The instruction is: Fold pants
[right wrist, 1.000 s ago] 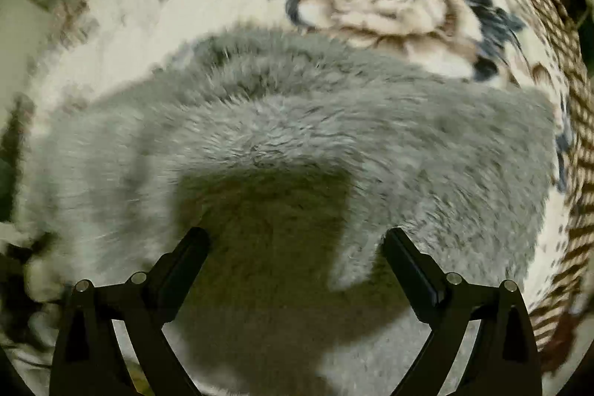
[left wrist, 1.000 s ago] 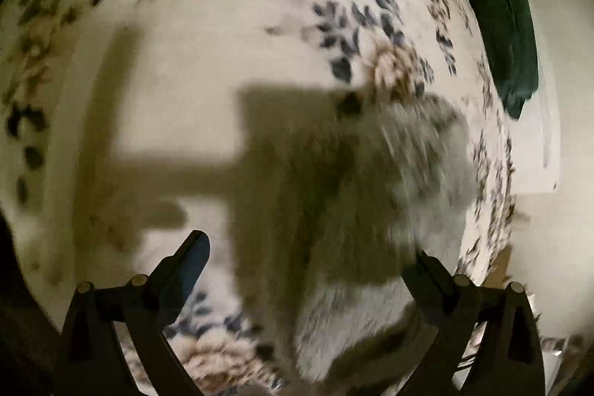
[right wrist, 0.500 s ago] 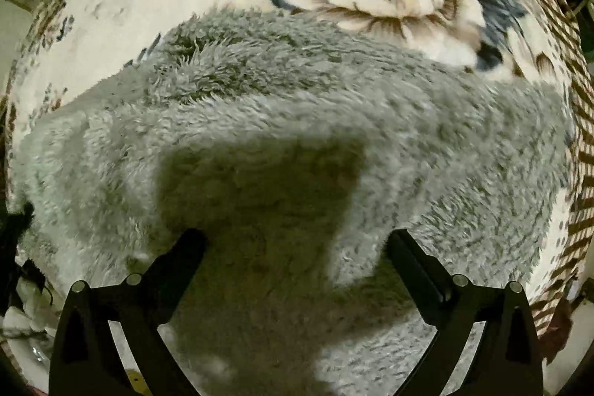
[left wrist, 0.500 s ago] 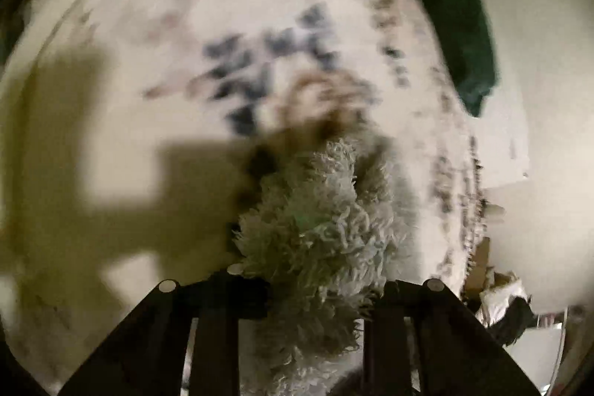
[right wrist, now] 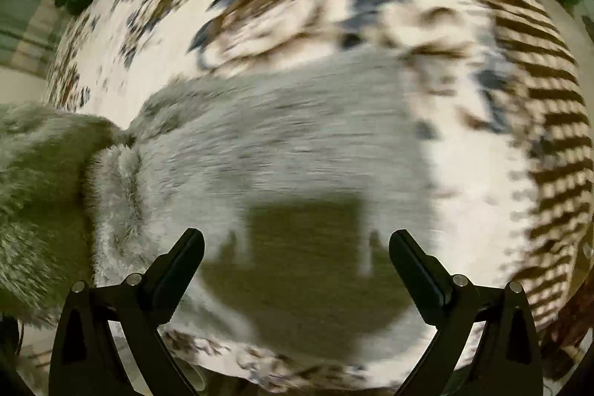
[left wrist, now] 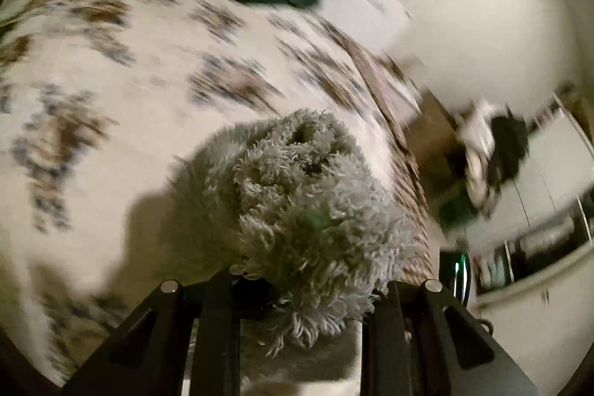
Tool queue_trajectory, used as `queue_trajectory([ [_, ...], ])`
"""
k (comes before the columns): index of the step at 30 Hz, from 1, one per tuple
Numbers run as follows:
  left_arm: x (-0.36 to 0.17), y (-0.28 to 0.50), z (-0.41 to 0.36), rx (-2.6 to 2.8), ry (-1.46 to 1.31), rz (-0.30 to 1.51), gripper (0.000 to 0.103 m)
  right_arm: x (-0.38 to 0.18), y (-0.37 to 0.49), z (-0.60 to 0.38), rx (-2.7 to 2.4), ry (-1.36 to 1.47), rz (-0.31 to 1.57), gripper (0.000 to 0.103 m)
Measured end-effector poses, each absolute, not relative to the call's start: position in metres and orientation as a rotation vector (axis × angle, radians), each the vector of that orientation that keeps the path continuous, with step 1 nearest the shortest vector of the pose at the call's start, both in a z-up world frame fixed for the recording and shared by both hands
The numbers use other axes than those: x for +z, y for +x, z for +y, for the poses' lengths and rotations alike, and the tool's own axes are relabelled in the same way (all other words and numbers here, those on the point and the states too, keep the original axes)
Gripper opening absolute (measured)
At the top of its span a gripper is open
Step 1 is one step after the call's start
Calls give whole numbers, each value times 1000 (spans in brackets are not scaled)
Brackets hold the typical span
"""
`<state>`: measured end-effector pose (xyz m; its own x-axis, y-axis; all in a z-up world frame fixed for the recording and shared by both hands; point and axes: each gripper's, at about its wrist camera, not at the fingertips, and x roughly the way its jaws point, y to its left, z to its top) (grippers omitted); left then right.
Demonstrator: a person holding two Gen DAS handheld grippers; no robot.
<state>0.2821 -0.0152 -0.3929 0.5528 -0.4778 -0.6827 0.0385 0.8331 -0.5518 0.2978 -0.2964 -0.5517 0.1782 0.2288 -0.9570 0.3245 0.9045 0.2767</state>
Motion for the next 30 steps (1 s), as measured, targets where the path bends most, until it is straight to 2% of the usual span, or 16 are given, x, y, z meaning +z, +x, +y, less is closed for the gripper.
queue_trajectory([
  [4,-425,283,-106,-390,-397,1050,19,-549,272,-352,-134,467,1399,102],
  [7,-454,285,-147,-369,-311,1135,19,-557,262,-384,-162,439,1415,102],
  [12,-487,291,-179,-293,-210,1235,21,-566,255,-417,-181,396,1430,102],
  [18,-490,299,-192,-225,-149,1286,30,-571,255,-434,-188,458,1419,102],
  [19,-487,295,-193,-215,-142,1299,37,-569,255,-435,-185,468,1416,102],
  [21,-480,294,-195,-224,-145,1313,61,-565,255,-436,-171,494,1411,102],
  [22,-477,294,-195,-235,-154,1316,77,-563,256,-436,-164,504,1409,102],
  [23,-468,291,-194,-252,-173,1317,85,-561,257,-436,-154,519,1406,102],
  [28,-422,281,-170,-259,-206,1255,89,-535,266,-429,-27,671,1360,102],
  [30,-406,276,-143,-188,-181,1210,94,-528,274,-419,39,717,1344,102],
])
